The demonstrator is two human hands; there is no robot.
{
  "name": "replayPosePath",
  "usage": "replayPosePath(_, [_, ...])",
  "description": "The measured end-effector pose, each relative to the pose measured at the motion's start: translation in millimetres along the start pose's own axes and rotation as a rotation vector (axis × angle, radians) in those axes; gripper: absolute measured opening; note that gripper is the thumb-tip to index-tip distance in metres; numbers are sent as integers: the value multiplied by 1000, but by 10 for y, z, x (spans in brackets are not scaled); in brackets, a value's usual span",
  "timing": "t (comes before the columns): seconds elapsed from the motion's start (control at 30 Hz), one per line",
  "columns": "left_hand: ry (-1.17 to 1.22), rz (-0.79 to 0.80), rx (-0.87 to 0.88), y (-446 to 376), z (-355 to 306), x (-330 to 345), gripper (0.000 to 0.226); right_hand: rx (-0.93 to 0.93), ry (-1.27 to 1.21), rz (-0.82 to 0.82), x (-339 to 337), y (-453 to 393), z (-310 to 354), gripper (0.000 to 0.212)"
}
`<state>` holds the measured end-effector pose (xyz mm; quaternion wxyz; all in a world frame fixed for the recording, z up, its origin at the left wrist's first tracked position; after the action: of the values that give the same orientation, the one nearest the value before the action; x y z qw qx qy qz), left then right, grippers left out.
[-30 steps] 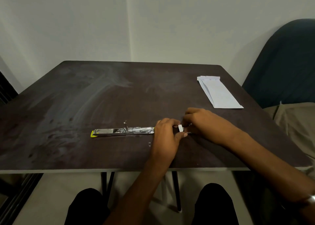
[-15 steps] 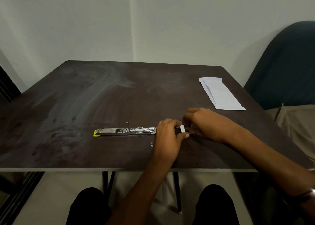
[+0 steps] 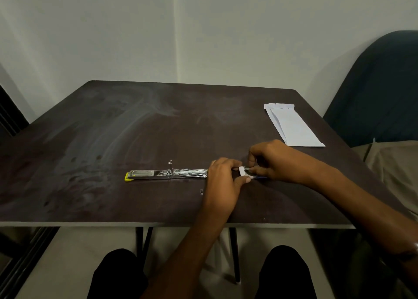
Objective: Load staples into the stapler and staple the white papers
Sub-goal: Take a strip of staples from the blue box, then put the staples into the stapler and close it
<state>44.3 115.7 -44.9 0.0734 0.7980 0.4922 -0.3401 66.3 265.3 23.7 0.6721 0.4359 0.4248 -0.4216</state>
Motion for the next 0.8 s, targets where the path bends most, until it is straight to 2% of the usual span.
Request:
replayPosePath(0.5, [2, 7, -13, 3, -5, 1, 33, -57, -89, -2, -13, 37, -12, 8])
replayPosePath(0.67, [5, 27, -25, 19, -35, -17, 39, -46, -155, -81, 10, 46, 4, 23])
replayPosePath(0.8, [87, 27, -47, 49, -83, -97, 49, -69, -130, -172, 36, 27, 83, 11])
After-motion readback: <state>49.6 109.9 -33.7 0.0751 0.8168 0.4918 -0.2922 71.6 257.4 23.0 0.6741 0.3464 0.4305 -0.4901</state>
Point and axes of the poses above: each hand's wrist, its own y-axis away from the middle knuckle, its own x-axis out of the palm, z = x × y, the point moved 1 cm from there along -y, towards the middle knuckle, and after that the axes turned 13 degrees about z, right-handed, at the moved point
